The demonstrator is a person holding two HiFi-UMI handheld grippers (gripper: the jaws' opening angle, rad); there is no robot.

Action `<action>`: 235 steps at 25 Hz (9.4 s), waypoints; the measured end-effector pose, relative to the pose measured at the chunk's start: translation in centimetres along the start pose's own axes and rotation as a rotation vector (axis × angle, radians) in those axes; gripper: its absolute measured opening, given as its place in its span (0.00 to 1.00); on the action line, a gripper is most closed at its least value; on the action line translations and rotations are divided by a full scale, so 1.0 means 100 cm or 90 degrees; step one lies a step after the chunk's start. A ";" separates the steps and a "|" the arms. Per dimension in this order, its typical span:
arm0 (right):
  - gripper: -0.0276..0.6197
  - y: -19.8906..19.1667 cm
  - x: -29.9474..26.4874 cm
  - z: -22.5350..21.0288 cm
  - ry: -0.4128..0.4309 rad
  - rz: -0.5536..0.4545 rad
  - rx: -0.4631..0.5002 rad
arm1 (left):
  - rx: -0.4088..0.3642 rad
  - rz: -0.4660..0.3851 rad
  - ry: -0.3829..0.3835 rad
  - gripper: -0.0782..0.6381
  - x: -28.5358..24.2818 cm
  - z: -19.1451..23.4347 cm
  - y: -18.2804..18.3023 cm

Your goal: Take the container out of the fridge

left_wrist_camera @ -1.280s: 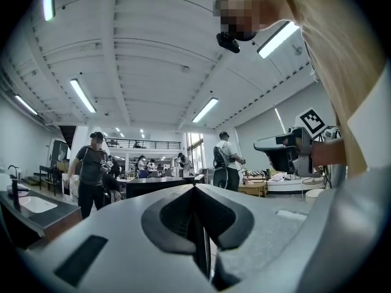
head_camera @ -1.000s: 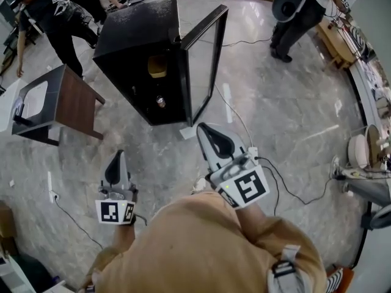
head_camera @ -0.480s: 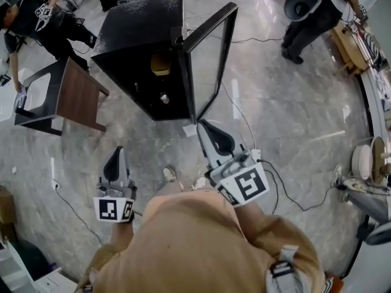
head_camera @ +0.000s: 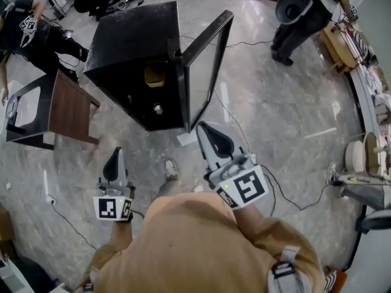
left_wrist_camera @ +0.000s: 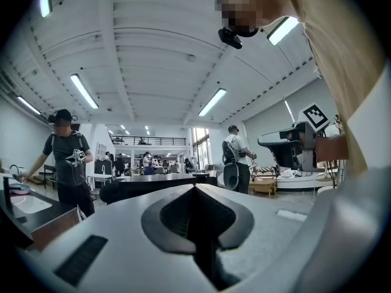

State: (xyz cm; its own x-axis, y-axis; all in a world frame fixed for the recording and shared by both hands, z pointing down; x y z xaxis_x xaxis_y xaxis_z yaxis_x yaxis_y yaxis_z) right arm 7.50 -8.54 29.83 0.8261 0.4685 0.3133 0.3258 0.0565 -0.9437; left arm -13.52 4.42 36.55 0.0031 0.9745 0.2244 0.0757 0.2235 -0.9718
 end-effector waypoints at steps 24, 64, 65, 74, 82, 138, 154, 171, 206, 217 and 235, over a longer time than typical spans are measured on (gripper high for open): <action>0.04 -0.044 -0.075 -0.015 -0.035 0.039 -0.015 | -0.036 0.093 -0.113 0.19 -0.090 0.059 -0.078; 0.04 -0.080 -0.113 -0.035 -0.128 0.072 0.009 | -0.246 0.240 -0.360 0.27 -0.225 0.082 -0.252; 0.04 -0.080 -0.113 -0.035 -0.129 0.073 0.010 | -0.252 0.242 -0.366 0.27 -0.228 0.082 -0.253; 0.04 -0.086 -0.117 -0.039 -0.141 0.081 0.010 | -0.309 0.274 -0.419 0.28 -0.241 0.078 -0.287; 0.04 -0.094 -0.117 -0.043 -0.152 0.095 0.010 | -0.354 0.308 -0.440 0.28 -0.257 0.076 -0.322; 0.04 -0.100 -0.101 -0.091 -0.201 0.164 -0.002 | -0.521 0.479 -0.503 0.27 -0.335 0.060 -0.431; 0.04 -0.101 -0.093 -0.092 -0.194 0.164 0.003 | -0.512 0.523 -0.526 0.14 -0.324 0.060 -0.440; 0.04 -0.090 -0.072 -0.046 -0.153 0.119 0.011 | -0.455 0.506 -0.500 0.14 -0.270 0.053 -0.406; 0.04 -0.021 -0.028 0.001 -0.046 0.022 0.005 | -0.161 0.438 -0.332 0.14 -0.167 -0.004 -0.267; 0.04 -0.013 -0.015 0.012 -0.011 0.008 -0.001 | -0.085 0.370 -0.242 0.14 -0.137 -0.006 -0.202; 0.04 -0.005 -0.001 0.021 0.005 -0.005 0.008 | -0.029 0.235 -0.112 0.14 -0.104 0.019 -0.114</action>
State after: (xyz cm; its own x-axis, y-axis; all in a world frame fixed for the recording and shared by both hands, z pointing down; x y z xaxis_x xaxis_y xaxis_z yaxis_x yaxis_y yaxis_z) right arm 6.27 -6.73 30.02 0.8270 0.4615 0.3211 0.3262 0.0712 -0.9426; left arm -16.35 -8.22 45.17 -0.1318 0.9786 -0.1581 0.1453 -0.1387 -0.9796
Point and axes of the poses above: the fingertips, and each gripper's own axes: x backward along the fingers, z to its left, y out of its top, the point moved 3 cm from there along x, backward along the fingers, and after that the axes turned 12 degrees about -z, right-handed, at the moved point
